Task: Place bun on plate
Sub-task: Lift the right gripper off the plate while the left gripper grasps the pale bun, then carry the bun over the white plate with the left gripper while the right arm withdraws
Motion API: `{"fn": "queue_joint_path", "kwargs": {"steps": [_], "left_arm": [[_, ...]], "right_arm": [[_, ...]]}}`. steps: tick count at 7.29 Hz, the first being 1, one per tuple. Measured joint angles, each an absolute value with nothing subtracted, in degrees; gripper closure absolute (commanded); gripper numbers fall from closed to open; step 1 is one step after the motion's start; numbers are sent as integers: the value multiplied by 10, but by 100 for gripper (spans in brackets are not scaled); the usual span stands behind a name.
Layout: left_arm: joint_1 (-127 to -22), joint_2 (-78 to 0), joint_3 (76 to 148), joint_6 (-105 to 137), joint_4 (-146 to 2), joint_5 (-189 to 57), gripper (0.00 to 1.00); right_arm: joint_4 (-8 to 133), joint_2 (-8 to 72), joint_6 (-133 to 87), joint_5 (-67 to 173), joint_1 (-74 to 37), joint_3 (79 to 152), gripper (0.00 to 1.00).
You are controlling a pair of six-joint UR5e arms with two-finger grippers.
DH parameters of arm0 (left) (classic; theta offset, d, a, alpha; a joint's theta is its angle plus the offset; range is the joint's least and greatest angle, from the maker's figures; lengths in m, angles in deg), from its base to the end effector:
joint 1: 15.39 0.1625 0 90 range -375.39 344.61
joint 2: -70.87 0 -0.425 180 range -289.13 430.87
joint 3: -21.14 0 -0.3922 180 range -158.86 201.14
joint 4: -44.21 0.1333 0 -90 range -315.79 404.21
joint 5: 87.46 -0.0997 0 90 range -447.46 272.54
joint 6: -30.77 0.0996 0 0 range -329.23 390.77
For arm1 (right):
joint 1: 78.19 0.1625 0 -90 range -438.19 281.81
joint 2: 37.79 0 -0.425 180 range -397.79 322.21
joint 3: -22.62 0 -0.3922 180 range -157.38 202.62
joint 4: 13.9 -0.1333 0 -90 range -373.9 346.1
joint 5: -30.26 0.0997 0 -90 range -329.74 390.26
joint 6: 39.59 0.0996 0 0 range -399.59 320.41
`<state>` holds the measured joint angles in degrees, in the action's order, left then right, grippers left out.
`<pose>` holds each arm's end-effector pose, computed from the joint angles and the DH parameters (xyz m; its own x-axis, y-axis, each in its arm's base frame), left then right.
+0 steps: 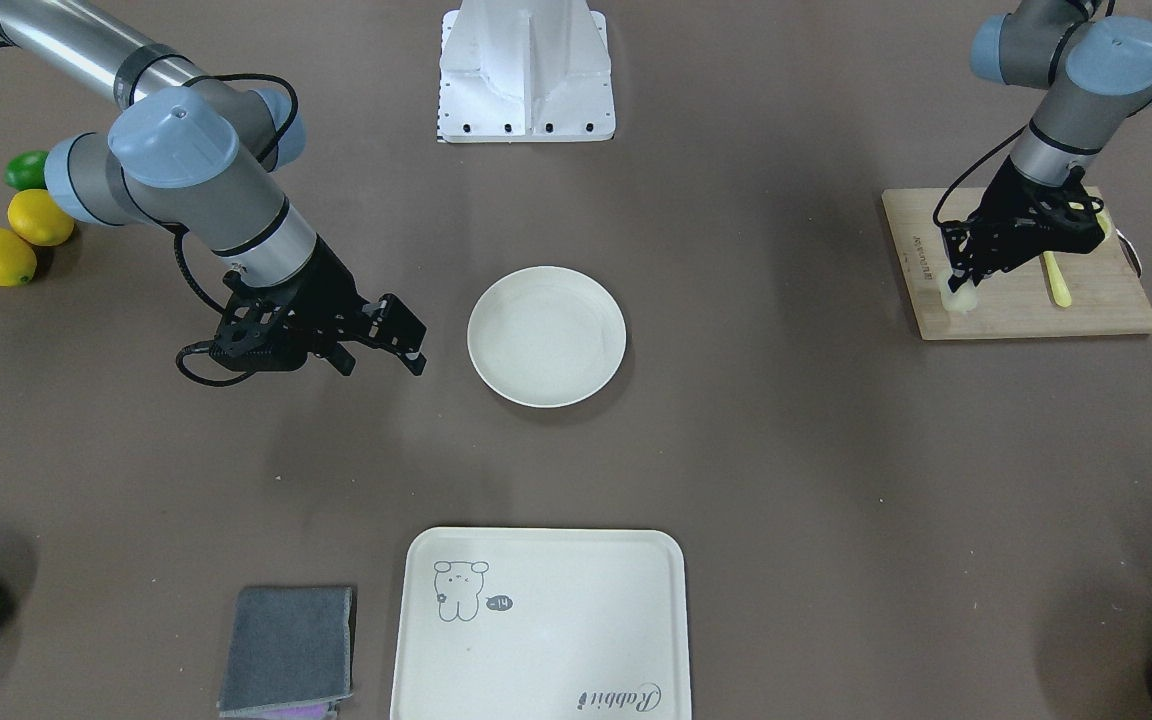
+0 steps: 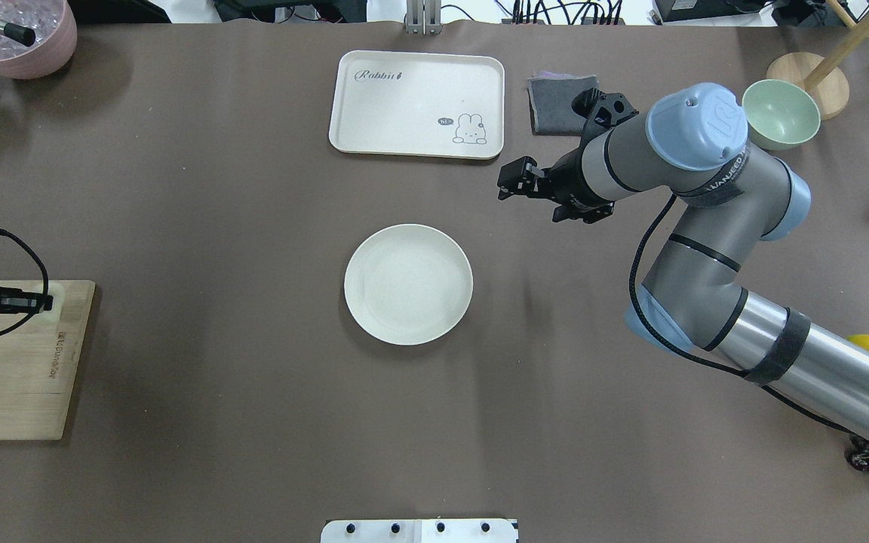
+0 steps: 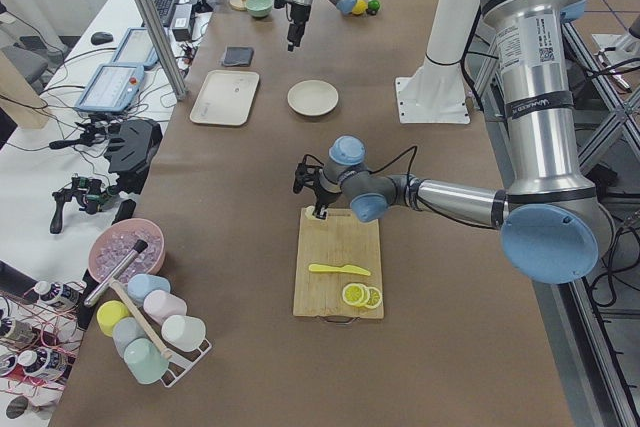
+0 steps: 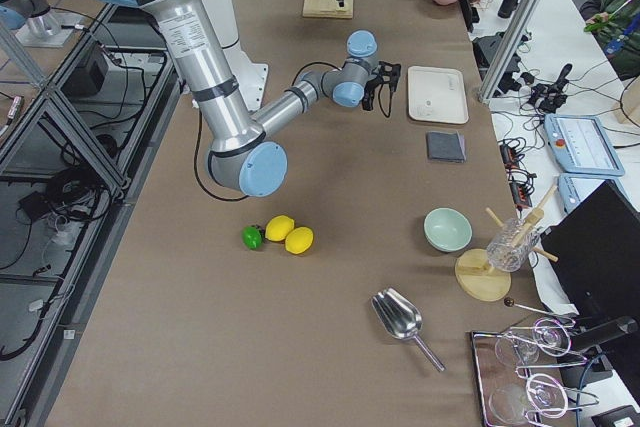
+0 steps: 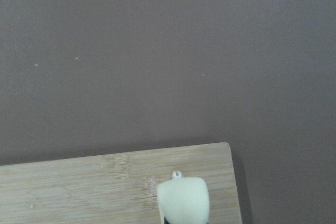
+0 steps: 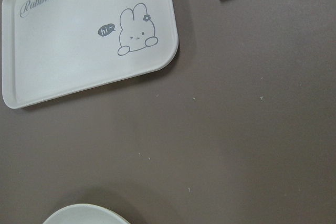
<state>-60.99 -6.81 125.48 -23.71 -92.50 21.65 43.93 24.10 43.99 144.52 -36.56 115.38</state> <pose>0.2344 -0.3832 0.5510 0.6678 0.1027 -0.7372 0.1412 0.9550 0.2609 -0.4342 -0.5095 0.2884 0.3739 0.1959 0.9066 -0.2919 0.9526 -0.0854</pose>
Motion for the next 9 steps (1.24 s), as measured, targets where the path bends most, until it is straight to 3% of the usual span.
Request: {"fn": "queue_joint_path", "kwargs": {"steps": [3,7,9], "left_arm": [[-652,-140,1268,-237,-850,258,77],[-635,-413,1271,-277,-568,253,76],[-561,-491,1257,-340,-534,200,76]], "right_arm": [[439,245,440,1451,-363,1156,0],[450,295,363,1526,-292,1158,0],[488,321,273,1562,-239,1158,0]]}}
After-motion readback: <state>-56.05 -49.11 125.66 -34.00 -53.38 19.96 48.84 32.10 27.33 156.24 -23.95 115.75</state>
